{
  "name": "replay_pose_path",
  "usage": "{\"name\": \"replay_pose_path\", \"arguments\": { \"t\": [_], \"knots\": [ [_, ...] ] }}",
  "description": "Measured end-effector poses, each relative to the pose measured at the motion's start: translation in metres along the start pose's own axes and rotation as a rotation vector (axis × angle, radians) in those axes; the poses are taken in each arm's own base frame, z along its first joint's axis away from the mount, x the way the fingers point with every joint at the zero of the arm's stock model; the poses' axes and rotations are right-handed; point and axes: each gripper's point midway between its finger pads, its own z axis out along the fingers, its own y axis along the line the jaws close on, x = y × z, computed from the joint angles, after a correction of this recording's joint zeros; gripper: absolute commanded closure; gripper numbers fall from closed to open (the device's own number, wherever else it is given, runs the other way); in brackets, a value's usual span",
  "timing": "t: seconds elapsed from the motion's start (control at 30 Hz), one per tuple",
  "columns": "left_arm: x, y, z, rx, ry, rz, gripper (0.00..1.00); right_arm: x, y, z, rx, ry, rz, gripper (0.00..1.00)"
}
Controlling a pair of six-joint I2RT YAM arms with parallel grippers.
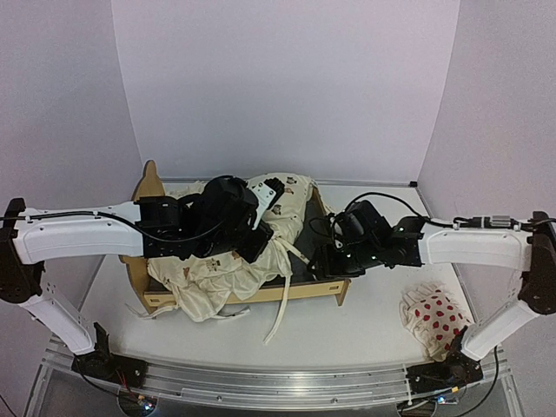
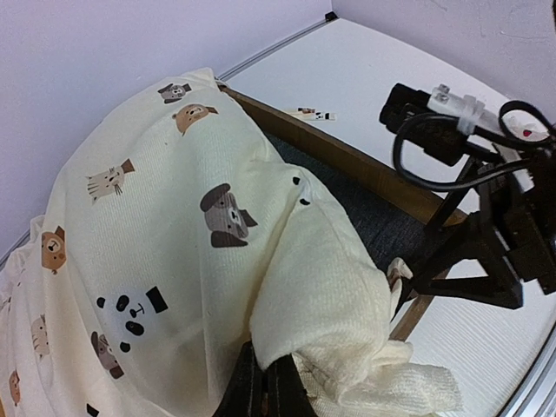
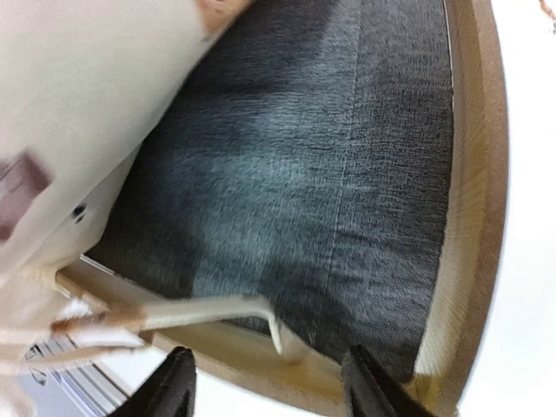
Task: Set up the pet bed
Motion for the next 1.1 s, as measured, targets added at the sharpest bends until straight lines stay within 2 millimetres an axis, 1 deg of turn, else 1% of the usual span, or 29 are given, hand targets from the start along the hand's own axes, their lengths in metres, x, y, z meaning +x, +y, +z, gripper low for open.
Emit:
{"name": "replay_pose_path", "arguments": {
  "t": [0.1,0.2,0.27,0.33,0.43,0.5,0.57,0.63,0.73,0.9,0.97,1.1],
  "knots": [
    [0.000,0.000,0.000,0.000,0.000,0.000,1.00,0.004,-0.002,-0.017,-0.013,-0.010,-0.034,0.33],
    [0.000,0.000,0.000,0.000,0.000,0.000,1.00,0.013,-0.010,-0.033,-0.019,-0.019,-0.068,0.32],
    [0.000,0.000,0.000,0.000,0.000,0.000,1.00,0.023,-0.017,-0.041,-0.021,-0.021,-0.087,0.32],
    [0.000,0.000,0.000,0.000,0.000,0.000,1.00,0.035,-0.025,-0.046,-0.026,-0.019,-0.102,0.33],
    [0.000,0.000,0.000,0.000,0.000,0.000,1.00,0.058,-0.039,-0.045,-0.042,-0.013,-0.109,0.34],
    [0.000,0.000,0.000,0.000,0.001,0.000,1.00,0.076,-0.049,-0.042,-0.053,-0.007,-0.115,0.34],
    [0.001,0.000,0.001,0.000,0.002,0.001,1.00,0.094,-0.054,-0.036,-0.074,-0.005,-0.143,0.34],
    [0.001,-0.001,0.002,0.000,0.005,0.002,1.00,0.109,-0.054,-0.030,-0.101,-0.010,-0.183,0.34],
    [0.003,-0.002,0.005,-0.001,0.012,0.005,1.00,0.128,-0.048,-0.019,-0.144,-0.038,-0.263,0.34],
    [0.002,-0.003,0.005,0.000,0.011,0.005,1.00,0.144,-0.035,0.005,-0.181,-0.111,-0.406,0.34],
    [0.002,-0.002,0.005,-0.001,0.011,0.005,1.00,0.145,-0.031,0.014,-0.186,-0.151,-0.452,0.34],
    [0.002,-0.002,0.005,-0.001,0.011,0.005,1.00,0.139,-0.025,0.032,-0.188,-0.231,-0.508,0.35]
  ]
}}
